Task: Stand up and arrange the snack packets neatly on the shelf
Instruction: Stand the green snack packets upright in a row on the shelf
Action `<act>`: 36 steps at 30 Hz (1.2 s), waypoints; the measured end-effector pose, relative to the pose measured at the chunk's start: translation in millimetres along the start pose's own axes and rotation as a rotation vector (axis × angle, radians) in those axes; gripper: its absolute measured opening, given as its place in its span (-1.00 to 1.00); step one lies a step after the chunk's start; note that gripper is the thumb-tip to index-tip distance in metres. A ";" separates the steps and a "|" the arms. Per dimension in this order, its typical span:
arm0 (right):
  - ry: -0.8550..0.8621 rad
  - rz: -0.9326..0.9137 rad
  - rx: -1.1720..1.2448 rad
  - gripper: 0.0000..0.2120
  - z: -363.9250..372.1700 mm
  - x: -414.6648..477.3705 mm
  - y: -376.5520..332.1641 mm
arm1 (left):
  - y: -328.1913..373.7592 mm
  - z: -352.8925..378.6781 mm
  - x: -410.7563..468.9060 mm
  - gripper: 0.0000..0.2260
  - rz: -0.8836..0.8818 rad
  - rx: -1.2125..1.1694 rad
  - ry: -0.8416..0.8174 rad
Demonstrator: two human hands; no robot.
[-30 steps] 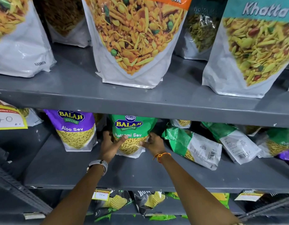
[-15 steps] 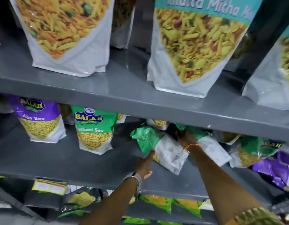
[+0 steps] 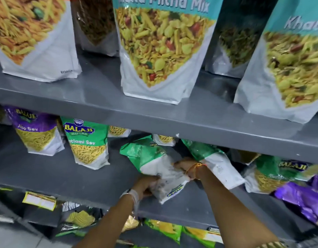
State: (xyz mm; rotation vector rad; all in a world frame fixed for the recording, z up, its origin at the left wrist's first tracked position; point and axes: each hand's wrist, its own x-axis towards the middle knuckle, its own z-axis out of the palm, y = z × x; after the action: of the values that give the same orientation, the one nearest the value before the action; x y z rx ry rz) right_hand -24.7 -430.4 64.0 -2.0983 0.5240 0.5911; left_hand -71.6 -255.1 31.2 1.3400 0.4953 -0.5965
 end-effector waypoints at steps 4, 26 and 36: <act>-0.134 -0.052 0.114 -0.75 4.1 -23.7 -1.9 | 3.6 -28.5 -8.2 -0.73 0.270 0.114 0.082; 0.268 -0.490 0.446 -0.32 46.5 -48.3 1.7 | 93.6 -56.7 8.6 -0.29 0.484 0.383 -0.448; 0.700 -0.333 0.411 -0.48 75.8 -40.6 -5.3 | 79.6 -40.4 -4.5 -0.44 0.708 0.367 0.013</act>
State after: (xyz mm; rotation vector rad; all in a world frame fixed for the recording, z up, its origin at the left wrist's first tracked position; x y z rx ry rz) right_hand -70.6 -358.4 52.4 -1.8894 0.5951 -0.4364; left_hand -22.5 -205.0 86.5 1.7417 -0.1049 -0.0869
